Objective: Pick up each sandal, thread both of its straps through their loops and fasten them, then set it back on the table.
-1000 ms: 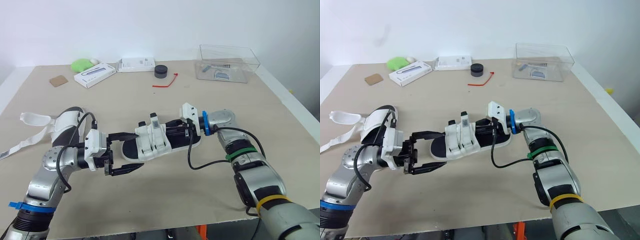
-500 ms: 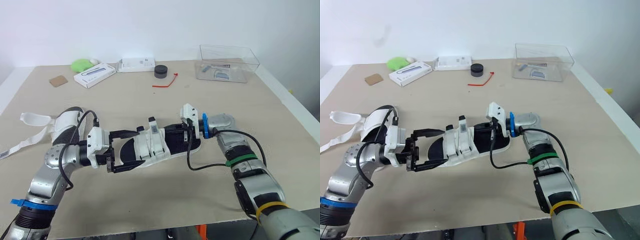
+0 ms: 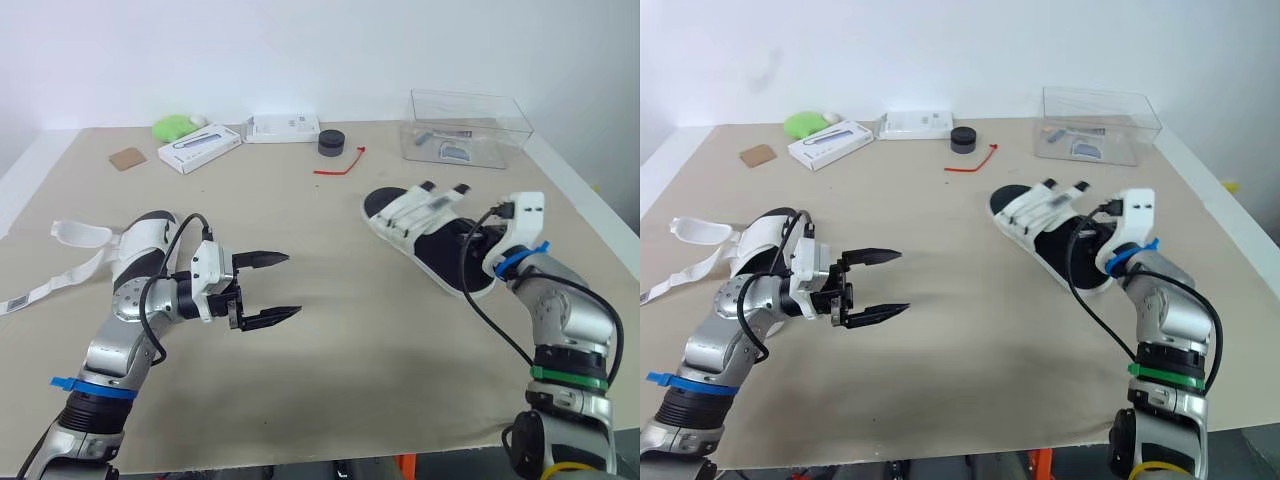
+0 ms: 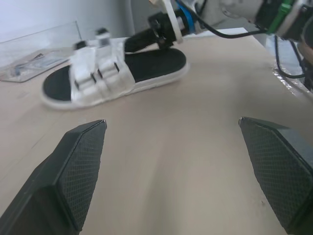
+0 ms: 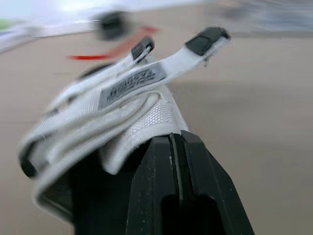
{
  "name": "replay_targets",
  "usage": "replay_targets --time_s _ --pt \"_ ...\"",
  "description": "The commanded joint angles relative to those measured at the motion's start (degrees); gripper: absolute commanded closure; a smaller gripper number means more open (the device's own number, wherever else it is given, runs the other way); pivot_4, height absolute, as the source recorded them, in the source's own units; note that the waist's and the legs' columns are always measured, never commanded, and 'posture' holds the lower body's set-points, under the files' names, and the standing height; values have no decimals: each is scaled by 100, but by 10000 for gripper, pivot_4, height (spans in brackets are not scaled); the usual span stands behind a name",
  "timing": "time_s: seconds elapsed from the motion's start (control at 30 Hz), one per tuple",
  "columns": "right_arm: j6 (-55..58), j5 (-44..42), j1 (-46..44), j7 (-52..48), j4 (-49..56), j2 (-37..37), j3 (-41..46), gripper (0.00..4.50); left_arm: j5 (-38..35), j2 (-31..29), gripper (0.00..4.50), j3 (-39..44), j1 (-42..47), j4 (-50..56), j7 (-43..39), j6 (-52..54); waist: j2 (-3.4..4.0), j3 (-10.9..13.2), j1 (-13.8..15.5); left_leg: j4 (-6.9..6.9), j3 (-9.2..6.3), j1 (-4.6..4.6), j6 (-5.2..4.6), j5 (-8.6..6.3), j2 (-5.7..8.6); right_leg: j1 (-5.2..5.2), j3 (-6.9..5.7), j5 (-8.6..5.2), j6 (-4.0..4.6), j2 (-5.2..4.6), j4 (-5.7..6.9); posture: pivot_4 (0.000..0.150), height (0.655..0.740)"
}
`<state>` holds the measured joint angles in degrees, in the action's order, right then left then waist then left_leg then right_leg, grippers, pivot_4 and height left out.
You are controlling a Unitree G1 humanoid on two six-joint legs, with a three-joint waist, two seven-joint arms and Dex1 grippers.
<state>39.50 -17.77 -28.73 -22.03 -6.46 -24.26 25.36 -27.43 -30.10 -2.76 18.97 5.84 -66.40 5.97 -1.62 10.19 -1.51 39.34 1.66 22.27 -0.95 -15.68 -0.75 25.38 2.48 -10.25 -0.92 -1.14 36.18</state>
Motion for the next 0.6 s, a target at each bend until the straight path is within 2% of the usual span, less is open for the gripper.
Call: replay_targets --time_s 0.03,0.27,0.4,0.5,0.6 --pt "45 -29 -31 1136 358 237 589 44791 39 52 0 -44 150 10 -35 -105 0 0 -4 0 1 -2 0 0 0 0 1 -1 -5 2 0 1500 7400" --pt "17 -68 -37 2210 484 851 687 44791 48 185 0 -94 275 -17 -17 -71 1 -1 -14 1 1 -8 -1 2 -5 -2 6 -2 -14 13 1 1500 7400" --pt "-41 -126 -70 2250 417 973 506 44791 33 192 0 -101 252 29 -37 -52 1 -2 -23 1 1 -8 -1 2 -8 -3 7 -1 -13 14 1 1500 7400" --pt "54 -116 12 1919 525 770 180 34583 13 169 0 -88 263 33 -57 -22 1 -2 -30 2 5 -9 -2 2 -9 -3 12 1 -16 13 0 1500 7400" --pt "230 -5 227 1417 733 355 -354 20299 -6 156 0 -85 272 41 -67 26 1 -2 -40 2 6 -9 -2 2 -9 -3 13 0 -16 13 -1 1500 7400"
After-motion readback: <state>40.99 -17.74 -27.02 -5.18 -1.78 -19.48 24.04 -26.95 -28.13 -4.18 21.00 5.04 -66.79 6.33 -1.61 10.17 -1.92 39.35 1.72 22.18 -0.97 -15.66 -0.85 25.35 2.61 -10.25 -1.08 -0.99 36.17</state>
